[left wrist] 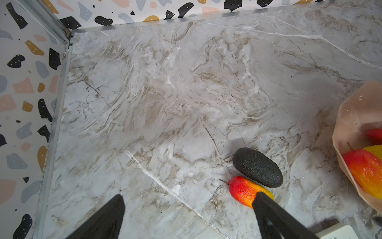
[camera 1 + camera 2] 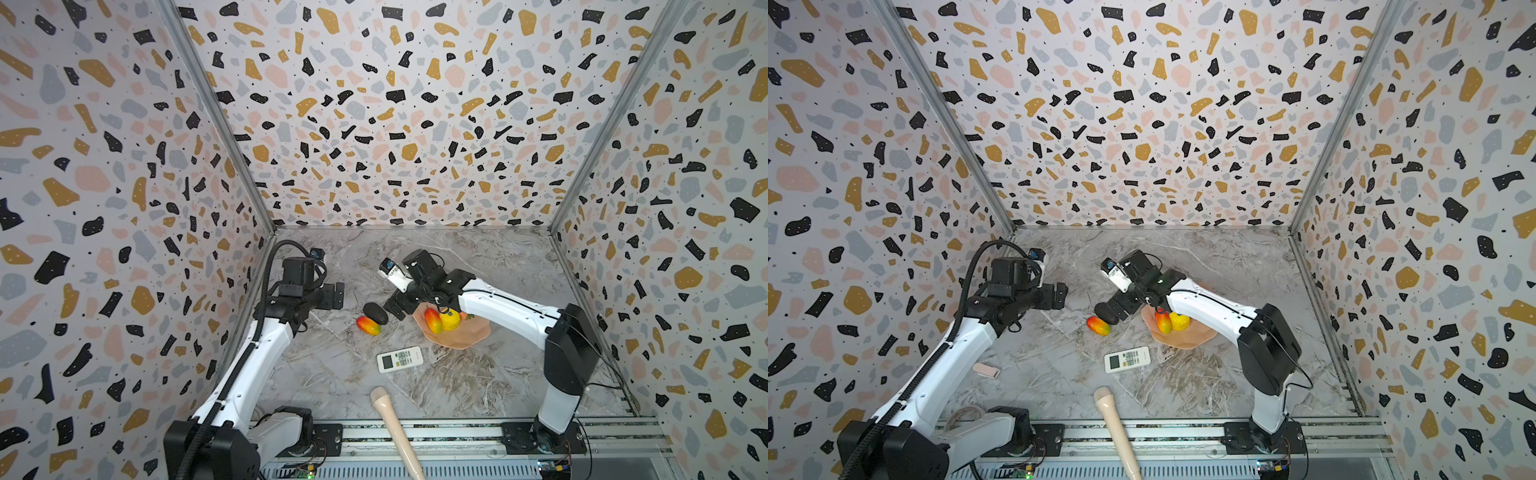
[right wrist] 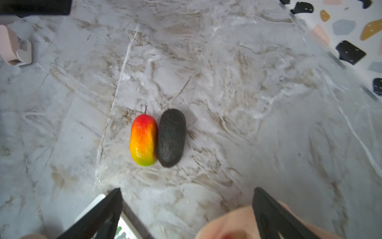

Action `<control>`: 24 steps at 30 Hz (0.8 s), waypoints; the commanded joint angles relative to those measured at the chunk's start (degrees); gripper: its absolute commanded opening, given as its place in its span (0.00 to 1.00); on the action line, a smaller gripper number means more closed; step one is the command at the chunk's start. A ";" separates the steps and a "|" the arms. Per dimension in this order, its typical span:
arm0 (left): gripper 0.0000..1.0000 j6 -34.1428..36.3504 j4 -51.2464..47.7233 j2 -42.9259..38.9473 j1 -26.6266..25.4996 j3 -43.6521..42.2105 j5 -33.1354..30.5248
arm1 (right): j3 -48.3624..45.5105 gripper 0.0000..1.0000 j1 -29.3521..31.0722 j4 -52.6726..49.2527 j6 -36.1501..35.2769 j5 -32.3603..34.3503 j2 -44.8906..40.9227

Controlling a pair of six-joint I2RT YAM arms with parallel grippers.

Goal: Place and organize the fake fruits in the fruit bowl
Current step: 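Move the right gripper to the dark avocado and grasp it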

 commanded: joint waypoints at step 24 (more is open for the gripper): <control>0.99 0.45 1.02 -1.39 0.39 -1.02 -0.17 | 14.59 0.69 0.87 4.43 5.76 -5.65 21.98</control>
